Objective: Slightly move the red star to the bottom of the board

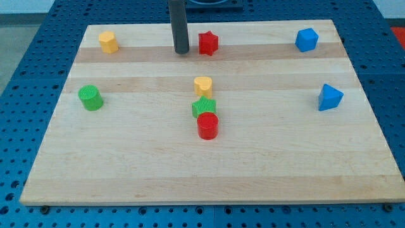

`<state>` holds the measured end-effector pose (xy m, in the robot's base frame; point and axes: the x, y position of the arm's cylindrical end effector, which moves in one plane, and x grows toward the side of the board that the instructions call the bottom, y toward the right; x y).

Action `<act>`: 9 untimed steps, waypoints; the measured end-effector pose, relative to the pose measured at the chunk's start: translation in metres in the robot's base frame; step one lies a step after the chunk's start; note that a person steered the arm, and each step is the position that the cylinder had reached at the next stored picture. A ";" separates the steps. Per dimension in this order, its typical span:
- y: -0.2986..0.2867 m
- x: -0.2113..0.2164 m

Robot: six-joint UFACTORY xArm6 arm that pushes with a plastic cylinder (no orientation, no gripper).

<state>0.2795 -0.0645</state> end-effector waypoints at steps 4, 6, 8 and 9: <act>0.011 -0.020; 0.024 -0.033; 0.037 -0.043; 0.040 -0.043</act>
<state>0.2365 -0.0248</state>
